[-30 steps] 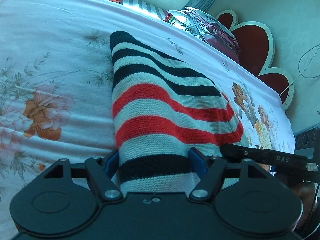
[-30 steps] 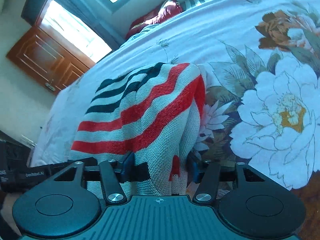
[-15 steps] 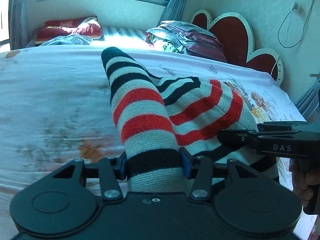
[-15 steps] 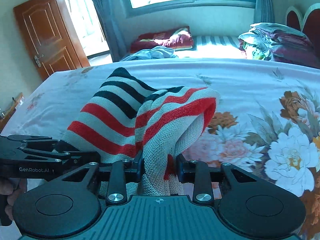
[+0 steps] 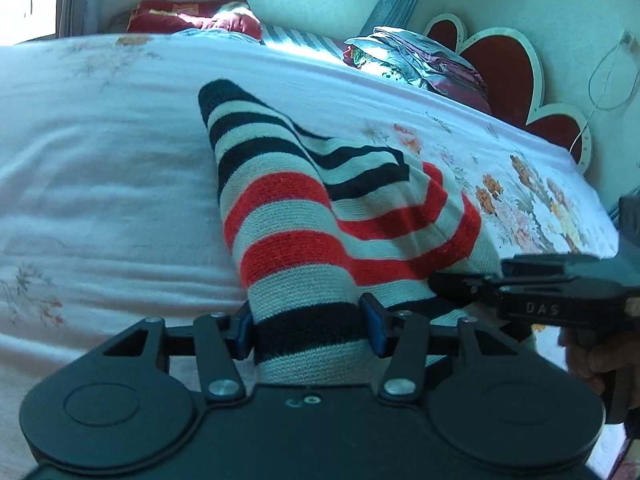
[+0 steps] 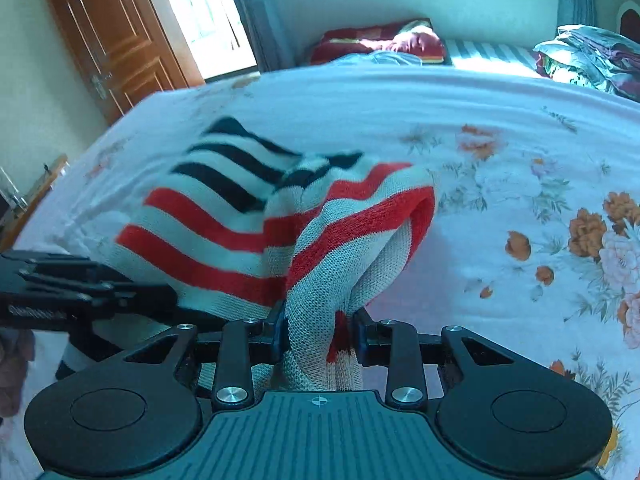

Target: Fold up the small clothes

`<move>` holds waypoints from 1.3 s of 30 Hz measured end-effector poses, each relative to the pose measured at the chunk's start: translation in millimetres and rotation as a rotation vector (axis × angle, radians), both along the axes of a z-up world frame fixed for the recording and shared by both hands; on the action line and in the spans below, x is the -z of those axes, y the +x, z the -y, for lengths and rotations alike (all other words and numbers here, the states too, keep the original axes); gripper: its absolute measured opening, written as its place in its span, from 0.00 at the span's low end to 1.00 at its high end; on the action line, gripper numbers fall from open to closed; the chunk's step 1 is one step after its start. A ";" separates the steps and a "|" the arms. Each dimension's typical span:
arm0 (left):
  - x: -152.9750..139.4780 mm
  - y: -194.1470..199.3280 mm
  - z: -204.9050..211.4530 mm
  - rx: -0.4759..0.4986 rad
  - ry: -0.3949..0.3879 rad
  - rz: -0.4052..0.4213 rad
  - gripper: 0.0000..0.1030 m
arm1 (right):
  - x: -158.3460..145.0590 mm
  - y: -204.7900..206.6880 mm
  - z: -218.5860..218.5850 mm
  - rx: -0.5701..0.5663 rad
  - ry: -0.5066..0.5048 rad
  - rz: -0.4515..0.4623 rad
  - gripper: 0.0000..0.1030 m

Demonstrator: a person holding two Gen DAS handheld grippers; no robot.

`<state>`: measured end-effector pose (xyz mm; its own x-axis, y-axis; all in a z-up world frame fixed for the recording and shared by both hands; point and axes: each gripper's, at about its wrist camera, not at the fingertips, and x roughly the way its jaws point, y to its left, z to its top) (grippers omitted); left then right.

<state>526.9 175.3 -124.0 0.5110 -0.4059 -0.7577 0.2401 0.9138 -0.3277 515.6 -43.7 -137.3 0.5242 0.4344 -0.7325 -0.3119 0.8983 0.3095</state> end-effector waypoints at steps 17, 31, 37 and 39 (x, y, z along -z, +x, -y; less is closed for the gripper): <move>-31.6 9.0 -20.6 0.084 -0.076 0.173 0.27 | -48.2 0.0 -1.1 0.021 -0.092 0.162 0.28; -16.4 -34.0 -29.2 0.029 -0.011 0.151 0.28 | -41.5 -56.0 6.0 0.017 -0.130 0.145 0.27; -20.3 -43.6 -30.3 -0.047 -0.050 0.144 0.30 | -22.8 -69.7 0.2 0.055 -0.162 0.078 0.27; -27.4 -57.4 -29.9 -0.043 -0.042 0.160 0.28 | -37.2 -78.1 6.2 0.078 -0.121 0.115 0.27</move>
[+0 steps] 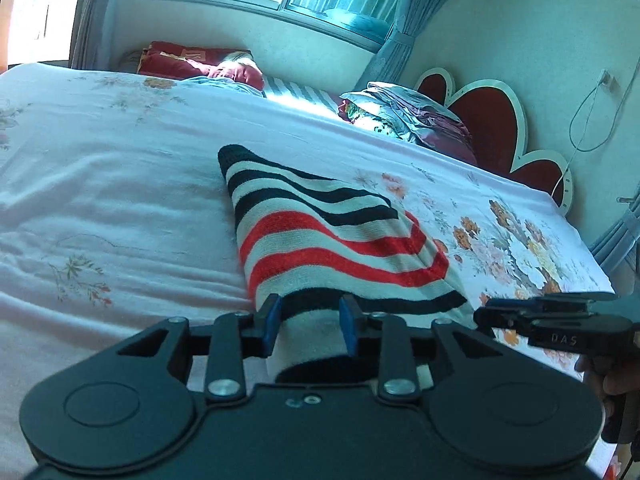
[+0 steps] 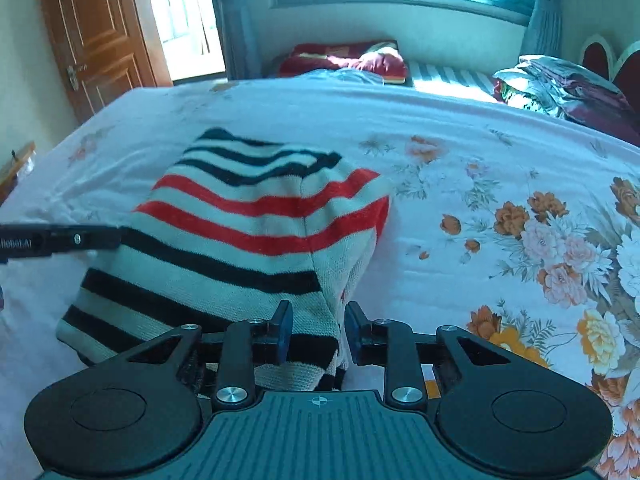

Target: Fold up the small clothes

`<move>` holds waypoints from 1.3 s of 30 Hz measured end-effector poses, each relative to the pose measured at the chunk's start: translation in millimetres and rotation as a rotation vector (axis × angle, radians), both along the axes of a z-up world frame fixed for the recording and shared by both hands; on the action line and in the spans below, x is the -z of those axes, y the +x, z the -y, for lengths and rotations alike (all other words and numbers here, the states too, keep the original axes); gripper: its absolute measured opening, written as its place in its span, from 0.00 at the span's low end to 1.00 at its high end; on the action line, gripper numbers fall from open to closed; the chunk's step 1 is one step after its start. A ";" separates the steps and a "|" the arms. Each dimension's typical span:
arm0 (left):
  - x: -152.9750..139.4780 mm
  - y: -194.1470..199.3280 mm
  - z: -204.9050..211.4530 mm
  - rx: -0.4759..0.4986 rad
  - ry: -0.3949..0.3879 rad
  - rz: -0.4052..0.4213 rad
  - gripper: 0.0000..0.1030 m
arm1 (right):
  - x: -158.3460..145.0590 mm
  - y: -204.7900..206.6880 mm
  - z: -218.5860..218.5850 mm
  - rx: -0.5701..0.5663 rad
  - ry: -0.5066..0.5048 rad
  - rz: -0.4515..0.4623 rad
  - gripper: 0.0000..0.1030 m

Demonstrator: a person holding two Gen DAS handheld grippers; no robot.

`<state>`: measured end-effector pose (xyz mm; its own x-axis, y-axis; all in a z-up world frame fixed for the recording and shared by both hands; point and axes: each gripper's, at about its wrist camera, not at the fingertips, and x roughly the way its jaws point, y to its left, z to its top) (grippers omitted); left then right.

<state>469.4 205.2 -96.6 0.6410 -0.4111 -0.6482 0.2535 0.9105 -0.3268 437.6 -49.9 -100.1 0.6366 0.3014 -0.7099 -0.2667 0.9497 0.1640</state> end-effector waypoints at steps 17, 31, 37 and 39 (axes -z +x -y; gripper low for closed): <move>36.4 -69.8 5.1 -0.137 0.057 -0.110 0.34 | 40.1 -32.9 3.2 -0.058 0.005 -0.112 0.27; -16.8 -154.0 48.8 -0.231 0.215 0.036 0.86 | -12.4 -113.0 43.4 0.054 0.022 0.037 0.99; -42.0 -186.1 76.0 -0.256 0.262 0.119 1.00 | -31.3 -152.1 46.3 0.030 -0.002 0.099 1.00; -48.8 -198.1 84.1 -0.268 0.296 0.141 1.00 | -35.6 -163.5 47.8 0.026 -0.009 0.104 1.00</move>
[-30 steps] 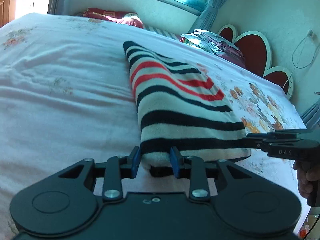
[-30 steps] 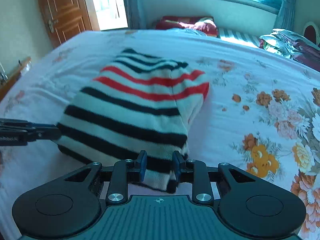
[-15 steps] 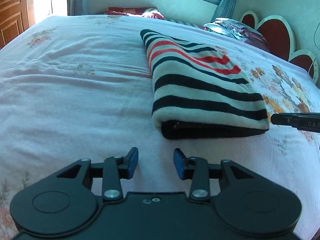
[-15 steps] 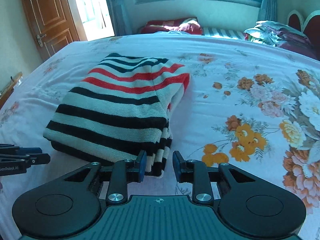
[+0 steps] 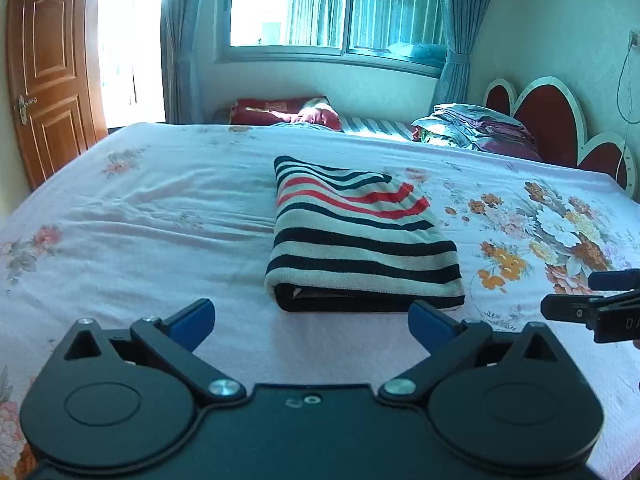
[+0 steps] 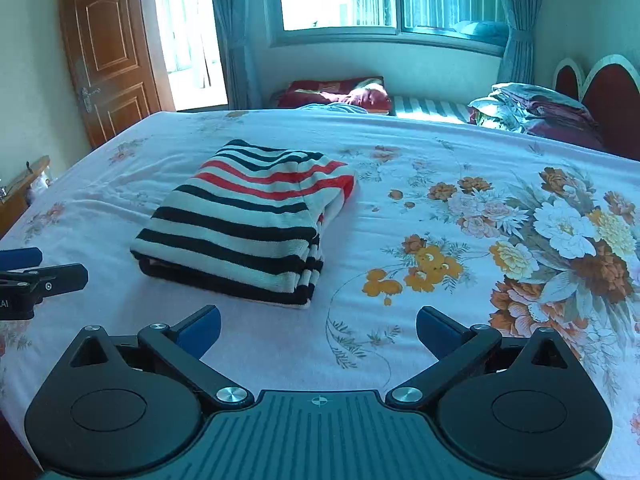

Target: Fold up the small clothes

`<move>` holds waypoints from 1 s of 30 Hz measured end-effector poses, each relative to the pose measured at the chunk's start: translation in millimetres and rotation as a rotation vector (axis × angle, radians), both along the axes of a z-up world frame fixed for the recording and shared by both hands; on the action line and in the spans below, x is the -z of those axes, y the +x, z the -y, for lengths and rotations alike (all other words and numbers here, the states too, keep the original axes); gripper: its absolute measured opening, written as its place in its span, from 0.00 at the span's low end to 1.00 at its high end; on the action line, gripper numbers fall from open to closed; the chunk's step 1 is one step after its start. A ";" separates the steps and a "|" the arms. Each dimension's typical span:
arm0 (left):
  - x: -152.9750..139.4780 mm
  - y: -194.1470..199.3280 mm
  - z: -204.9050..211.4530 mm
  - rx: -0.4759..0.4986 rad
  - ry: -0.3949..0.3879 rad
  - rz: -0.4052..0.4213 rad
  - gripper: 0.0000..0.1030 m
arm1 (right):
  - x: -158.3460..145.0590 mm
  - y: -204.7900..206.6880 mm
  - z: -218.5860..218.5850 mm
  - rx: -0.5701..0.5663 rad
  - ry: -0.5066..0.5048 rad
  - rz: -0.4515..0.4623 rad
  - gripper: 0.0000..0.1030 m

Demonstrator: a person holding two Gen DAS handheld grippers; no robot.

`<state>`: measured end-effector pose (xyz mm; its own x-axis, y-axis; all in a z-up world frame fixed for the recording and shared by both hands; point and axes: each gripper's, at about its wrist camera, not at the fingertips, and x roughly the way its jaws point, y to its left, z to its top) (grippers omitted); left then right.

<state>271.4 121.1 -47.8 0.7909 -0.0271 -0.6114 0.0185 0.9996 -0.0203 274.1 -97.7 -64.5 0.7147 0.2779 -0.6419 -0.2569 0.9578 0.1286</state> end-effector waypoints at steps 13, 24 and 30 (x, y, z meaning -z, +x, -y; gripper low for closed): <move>-30.4 -98.9 25.3 0.002 0.020 0.046 1.00 | -30.1 -95.4 18.1 0.021 0.026 0.063 1.00; -51.5 -142.6 40.0 0.018 -0.004 0.073 1.00 | -54.5 -149.9 26.2 0.026 0.039 0.111 1.00; -58.3 -150.4 49.7 0.027 0.022 0.092 0.99 | -61.7 -158.9 29.3 0.029 0.039 0.126 1.00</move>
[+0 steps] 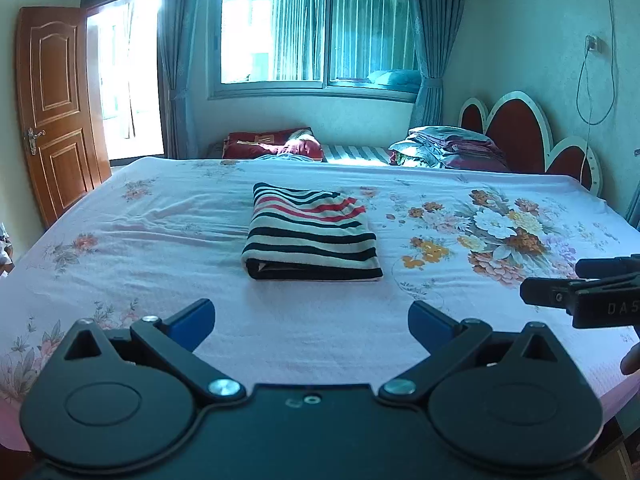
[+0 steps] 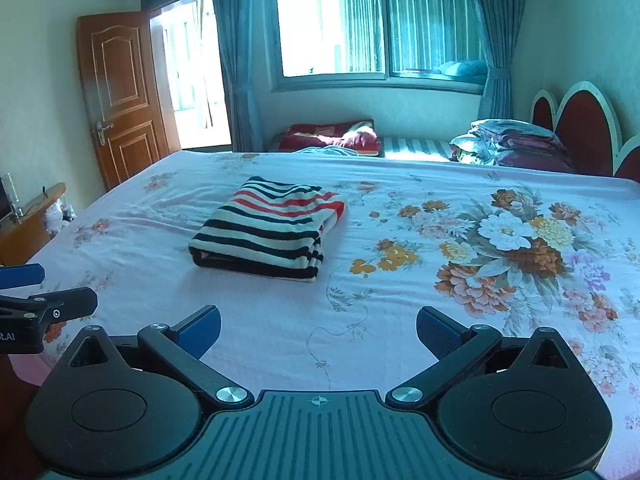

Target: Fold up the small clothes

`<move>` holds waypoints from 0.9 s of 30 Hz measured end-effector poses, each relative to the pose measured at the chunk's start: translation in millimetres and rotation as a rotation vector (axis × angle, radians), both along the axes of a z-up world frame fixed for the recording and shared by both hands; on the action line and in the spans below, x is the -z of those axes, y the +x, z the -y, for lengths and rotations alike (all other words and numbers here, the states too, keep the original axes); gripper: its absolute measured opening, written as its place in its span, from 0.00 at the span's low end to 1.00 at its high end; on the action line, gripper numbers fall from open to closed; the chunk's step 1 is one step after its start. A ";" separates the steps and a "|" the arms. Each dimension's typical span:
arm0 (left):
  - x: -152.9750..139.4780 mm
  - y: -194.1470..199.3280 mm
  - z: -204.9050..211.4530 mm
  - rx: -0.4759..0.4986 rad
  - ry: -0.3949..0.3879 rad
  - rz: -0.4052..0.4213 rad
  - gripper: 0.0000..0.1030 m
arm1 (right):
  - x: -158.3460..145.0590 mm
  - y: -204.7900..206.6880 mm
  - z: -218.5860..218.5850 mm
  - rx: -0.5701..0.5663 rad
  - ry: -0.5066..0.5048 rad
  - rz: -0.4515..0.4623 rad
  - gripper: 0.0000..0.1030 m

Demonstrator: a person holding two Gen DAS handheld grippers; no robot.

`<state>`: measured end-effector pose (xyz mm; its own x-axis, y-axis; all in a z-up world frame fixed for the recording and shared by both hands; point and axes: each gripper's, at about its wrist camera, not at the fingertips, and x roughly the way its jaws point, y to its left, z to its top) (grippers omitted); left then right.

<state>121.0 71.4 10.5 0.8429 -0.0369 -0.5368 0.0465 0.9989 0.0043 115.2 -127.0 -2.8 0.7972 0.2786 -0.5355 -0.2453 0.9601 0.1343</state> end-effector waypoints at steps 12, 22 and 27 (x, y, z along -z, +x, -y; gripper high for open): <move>-2.0 -1.8 1.0 -0.012 -0.003 0.008 0.99 | -1.4 -1.3 -1.4 -0.023 -0.008 0.005 1.00; -1.3 1.8 2.1 -0.010 -0.007 0.003 0.99 | -1.9 2.0 -1.2 -0.027 -0.006 0.007 1.00; -1.3 2.2 2.2 -0.009 -0.007 0.002 0.99 | -1.6 2.0 -0.3 -0.024 -0.007 0.006 1.00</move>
<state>123.1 69.1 11.8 0.8441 -0.0334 -0.5351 0.0376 0.9993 -0.0029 117.2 -126.7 -1.2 0.7934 0.2939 -0.5330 -0.2692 0.9548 0.1258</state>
